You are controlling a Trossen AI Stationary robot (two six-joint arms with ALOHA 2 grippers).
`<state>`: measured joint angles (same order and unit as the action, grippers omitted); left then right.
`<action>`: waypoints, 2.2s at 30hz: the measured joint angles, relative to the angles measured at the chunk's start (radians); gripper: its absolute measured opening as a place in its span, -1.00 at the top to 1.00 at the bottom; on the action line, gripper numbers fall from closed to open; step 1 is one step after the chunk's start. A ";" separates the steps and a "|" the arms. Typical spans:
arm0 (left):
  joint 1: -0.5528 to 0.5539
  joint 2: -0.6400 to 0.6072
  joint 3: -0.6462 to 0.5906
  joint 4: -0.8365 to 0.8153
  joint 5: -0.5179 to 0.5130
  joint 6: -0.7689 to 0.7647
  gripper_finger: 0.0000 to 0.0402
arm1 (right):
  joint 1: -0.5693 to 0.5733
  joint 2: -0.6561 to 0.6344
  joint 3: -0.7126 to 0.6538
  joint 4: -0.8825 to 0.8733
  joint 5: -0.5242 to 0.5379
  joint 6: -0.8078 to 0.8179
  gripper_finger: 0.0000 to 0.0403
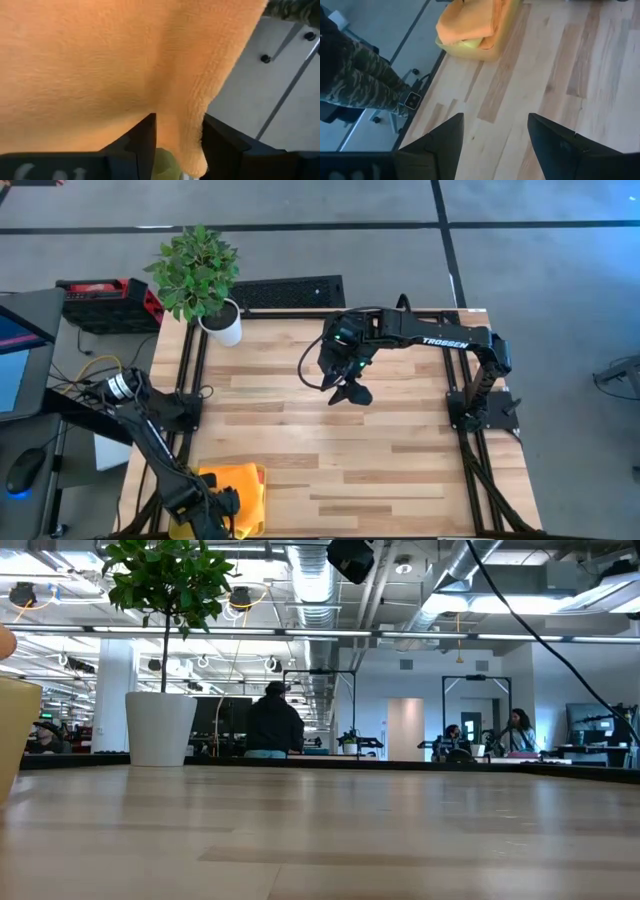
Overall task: Fold microfiber towels
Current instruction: Put the folded orange microfiber towel into the yellow bin, then return to Home Position
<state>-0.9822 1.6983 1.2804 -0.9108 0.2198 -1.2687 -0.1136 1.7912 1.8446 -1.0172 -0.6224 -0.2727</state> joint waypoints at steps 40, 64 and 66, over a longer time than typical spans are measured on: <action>0.422 -0.889 -0.114 -0.114 -1.065 0.698 1.00 | -0.191 -0.957 -0.740 0.412 0.120 0.192 0.90; 0.424 -1.692 -0.839 0.554 -1.179 1.064 1.00 | -0.190 -1.535 -1.381 0.939 0.263 0.461 0.94; 0.424 -1.692 -0.838 0.575 -1.159 1.078 1.00 | -0.190 -1.569 -1.423 0.978 0.266 0.480 0.93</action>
<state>-0.5587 0.0059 0.4421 -0.3359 -0.9391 -0.1908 -0.3038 0.2219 0.4212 -0.0396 -0.3560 0.2069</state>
